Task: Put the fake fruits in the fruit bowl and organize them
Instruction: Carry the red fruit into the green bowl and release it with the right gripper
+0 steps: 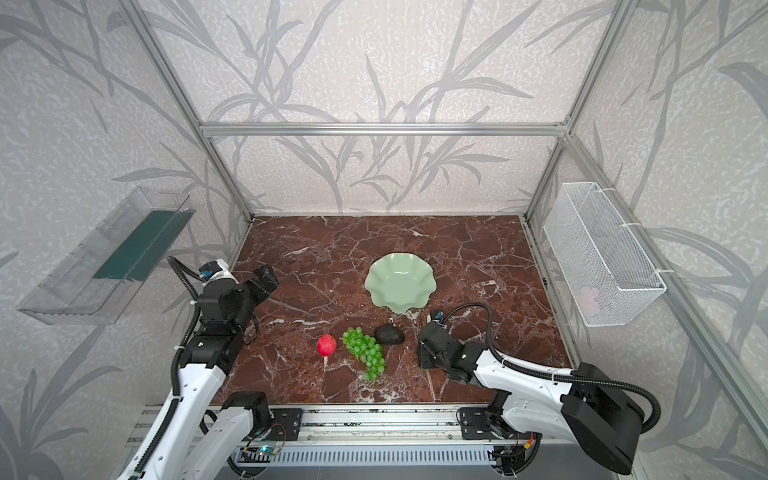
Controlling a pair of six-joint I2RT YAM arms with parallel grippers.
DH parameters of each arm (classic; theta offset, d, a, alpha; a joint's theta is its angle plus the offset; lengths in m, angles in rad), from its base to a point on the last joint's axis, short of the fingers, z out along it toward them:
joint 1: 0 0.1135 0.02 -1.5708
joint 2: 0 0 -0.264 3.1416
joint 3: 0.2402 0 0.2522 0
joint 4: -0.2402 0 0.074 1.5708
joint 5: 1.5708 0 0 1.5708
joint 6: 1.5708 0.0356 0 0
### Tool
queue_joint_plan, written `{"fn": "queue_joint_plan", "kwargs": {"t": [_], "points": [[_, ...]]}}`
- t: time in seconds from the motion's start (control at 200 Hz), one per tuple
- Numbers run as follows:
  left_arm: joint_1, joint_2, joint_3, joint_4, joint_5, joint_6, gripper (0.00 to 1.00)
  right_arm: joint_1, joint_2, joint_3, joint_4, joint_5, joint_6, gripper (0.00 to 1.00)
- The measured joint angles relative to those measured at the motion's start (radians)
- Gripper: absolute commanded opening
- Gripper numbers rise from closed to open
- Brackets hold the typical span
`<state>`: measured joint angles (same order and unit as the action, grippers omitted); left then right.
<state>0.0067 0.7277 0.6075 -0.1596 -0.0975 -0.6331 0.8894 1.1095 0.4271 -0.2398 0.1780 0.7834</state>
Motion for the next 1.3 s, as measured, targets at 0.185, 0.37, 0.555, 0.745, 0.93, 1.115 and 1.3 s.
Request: {"fn": "queue_joint_plan", "kwargs": {"t": [0.185, 0.37, 0.555, 0.745, 0.93, 1.115, 1.3], "points": [[0.0, -0.001, -0.003, -0.021, 0.003, -0.013, 0.97, 0.0, -0.077, 0.146, -0.109, 0.093, -0.105, 0.46], [0.0, -0.008, -0.003, -0.055, 0.019, -0.023, 0.97, -0.079, -0.008, 0.32, -0.093, 0.102, -0.25, 0.46], [0.0, -0.026, -0.003, -0.097, 0.04, -0.032, 0.97, -0.206, 0.256, 0.523, -0.043, 0.026, -0.396, 0.46], [0.0, -0.064, -0.003, -0.175, 0.058, -0.034, 0.97, -0.263, 0.512, 0.69, 0.007, -0.064, -0.497, 0.46], [0.0, -0.124, -0.003, -0.223, 0.07, -0.044, 0.97, -0.293, 0.716, 0.798, 0.019, -0.114, -0.558, 0.46], [0.0, -0.158, -0.003, -0.251, 0.067, -0.045, 0.96, -0.303, 0.832, 0.861, 0.022, -0.136, -0.585, 0.46], [0.0, -0.16, -0.003, -0.266, 0.065, -0.046, 0.97, -0.309, 0.876, 0.871, 0.039, -0.146, -0.592, 0.48]]}}
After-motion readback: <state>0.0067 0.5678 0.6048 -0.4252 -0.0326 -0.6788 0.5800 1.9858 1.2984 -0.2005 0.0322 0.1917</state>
